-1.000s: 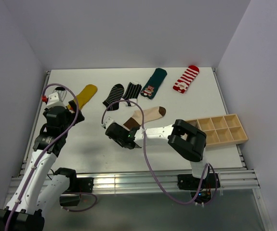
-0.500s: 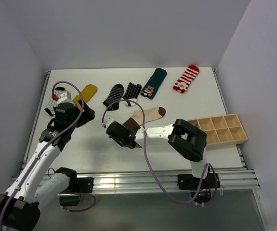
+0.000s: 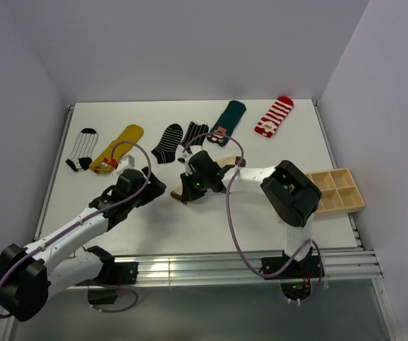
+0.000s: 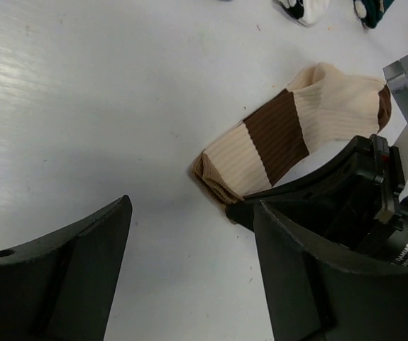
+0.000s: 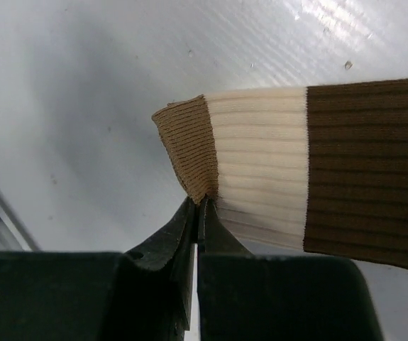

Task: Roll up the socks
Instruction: Roll the sock at the center of the board.

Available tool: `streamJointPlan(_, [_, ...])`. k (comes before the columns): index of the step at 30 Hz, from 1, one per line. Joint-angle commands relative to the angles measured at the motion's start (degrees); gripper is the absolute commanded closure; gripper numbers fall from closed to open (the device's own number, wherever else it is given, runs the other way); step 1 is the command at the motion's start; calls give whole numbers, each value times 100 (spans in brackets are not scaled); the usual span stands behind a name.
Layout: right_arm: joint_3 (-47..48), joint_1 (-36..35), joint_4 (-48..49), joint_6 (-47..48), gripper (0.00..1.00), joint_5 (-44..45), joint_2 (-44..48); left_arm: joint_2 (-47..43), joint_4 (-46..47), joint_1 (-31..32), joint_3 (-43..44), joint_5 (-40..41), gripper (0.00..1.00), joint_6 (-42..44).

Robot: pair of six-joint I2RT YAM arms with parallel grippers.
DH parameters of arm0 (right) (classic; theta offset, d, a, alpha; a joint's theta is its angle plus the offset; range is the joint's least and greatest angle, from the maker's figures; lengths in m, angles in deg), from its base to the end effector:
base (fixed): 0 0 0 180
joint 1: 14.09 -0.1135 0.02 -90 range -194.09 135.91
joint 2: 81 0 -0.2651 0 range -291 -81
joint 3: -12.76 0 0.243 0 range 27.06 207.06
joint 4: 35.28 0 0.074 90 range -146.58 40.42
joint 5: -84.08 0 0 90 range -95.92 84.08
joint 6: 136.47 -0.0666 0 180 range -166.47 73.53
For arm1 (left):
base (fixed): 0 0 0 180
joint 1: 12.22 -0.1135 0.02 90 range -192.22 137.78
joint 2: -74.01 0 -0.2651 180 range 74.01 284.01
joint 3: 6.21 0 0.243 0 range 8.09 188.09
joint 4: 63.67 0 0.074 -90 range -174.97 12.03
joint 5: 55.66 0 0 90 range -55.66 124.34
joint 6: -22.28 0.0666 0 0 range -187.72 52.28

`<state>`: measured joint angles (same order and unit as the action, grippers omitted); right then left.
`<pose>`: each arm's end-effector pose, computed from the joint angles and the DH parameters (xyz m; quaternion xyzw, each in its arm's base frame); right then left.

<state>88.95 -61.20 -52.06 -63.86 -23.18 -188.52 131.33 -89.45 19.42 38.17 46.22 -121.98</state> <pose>0.2572 0.3060 0.1375 -0.2886 0.8787 0.3071 0.2241 0.1964 -0.1049 0.1952 -0.2198 0.8705 -0.2250 0.3786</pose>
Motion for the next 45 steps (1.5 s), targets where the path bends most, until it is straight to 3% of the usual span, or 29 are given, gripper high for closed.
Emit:
streamJointPlan(1, [-212,298,643,-633,100,-1446,65,191,884,149,-108,192,25,-436])
streamJointPlan(6, [-440,633,1390,-1135,100,-2299,-110,710,1482,316,-240,174,28,-743])
streamJointPlan(19, [-397,668,1382,-1127,100,-2221,-392,1800,1659,440,24,78,33,-1324])
streamJointPlan(27, [-388,668,1417,-1109,100,-2151,-471,2134,1817,457,-47,-28,43,-1588])
streamJointPlan(31, [-432,668,1452,-1065,100,-1975,-410,2327,1729,475,94,-63,53,-1649])
streamJointPlan(37, [-555,581,1496,-986,100,-1746,-234,2547,1325,528,419,113,90,-1588])
streamJointPlan(39, [-607,519,1479,-873,93,-1501,-129,2591,1193,528,533,113,99,-1597])
streamJointPlan(45, [-941,212,1566,-389,67,-438,451,2697,306,528,1016,86,100,-1649])
